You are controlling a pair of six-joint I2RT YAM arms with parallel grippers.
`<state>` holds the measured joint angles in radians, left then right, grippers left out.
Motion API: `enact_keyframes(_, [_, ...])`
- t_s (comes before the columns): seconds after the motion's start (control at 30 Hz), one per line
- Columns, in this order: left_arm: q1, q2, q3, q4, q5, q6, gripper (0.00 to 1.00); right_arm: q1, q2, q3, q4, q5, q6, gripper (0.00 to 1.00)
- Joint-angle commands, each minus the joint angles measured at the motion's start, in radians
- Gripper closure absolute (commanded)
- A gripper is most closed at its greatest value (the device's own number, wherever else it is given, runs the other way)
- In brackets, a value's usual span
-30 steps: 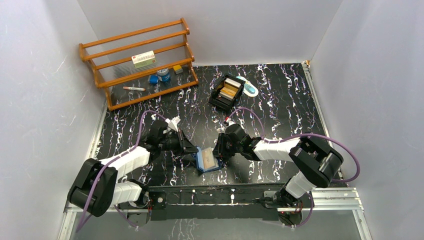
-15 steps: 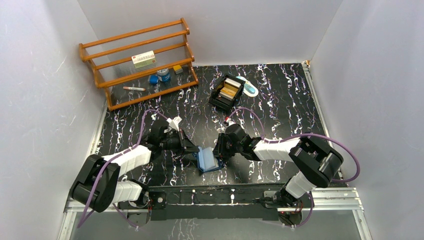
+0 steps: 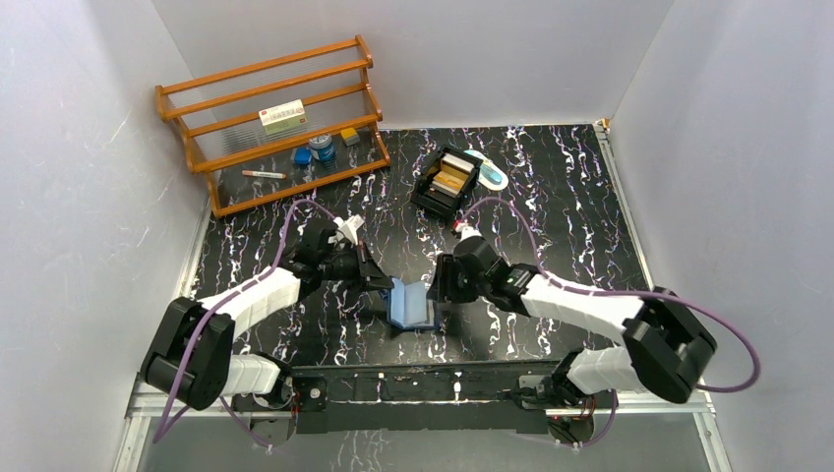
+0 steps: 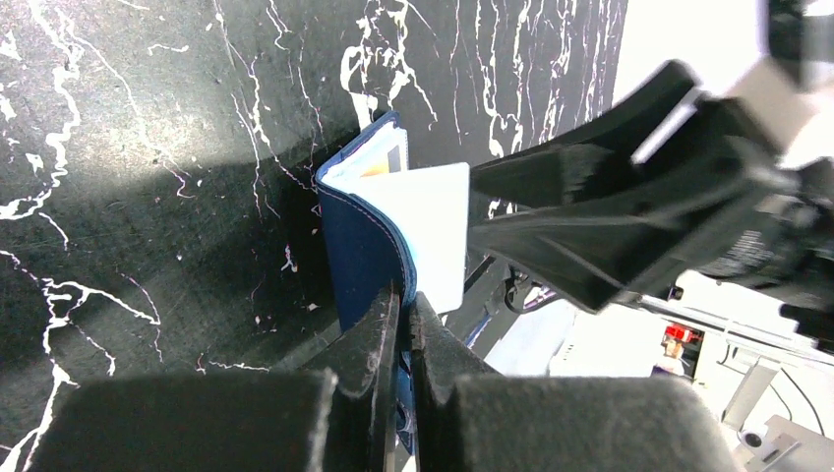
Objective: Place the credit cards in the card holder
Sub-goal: Turn over the card slot in the card holder, then pick up the credit card from the storage box.
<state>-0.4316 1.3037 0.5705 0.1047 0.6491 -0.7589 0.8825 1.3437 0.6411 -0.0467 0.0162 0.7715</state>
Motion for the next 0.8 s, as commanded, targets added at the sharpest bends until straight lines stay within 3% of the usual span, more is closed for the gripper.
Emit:
enact_keyframes(0.0, [-0.002,0.023,0.049,-0.113,0.042,0.025,1.0,-0.022,-0.12,0.142,-0.118,0.123,-0.177,0.43])
enact_keyframes(0.27, [-0.004,0.053,0.092,-0.203,0.152,0.095,1.0,-0.173,-0.01,0.443,-0.146,0.301,-0.523,0.38])
enact_keyframes(0.53, [-0.002,0.054,0.147,-0.277,0.165,0.171,1.0,-0.343,0.221,0.635,0.038,0.227,-0.847,0.4])
enact_keyframes(0.77, [-0.003,0.04,0.164,-0.295,0.16,0.221,1.0,-0.365,0.51,0.889,-0.043,0.15,-1.076,0.43])
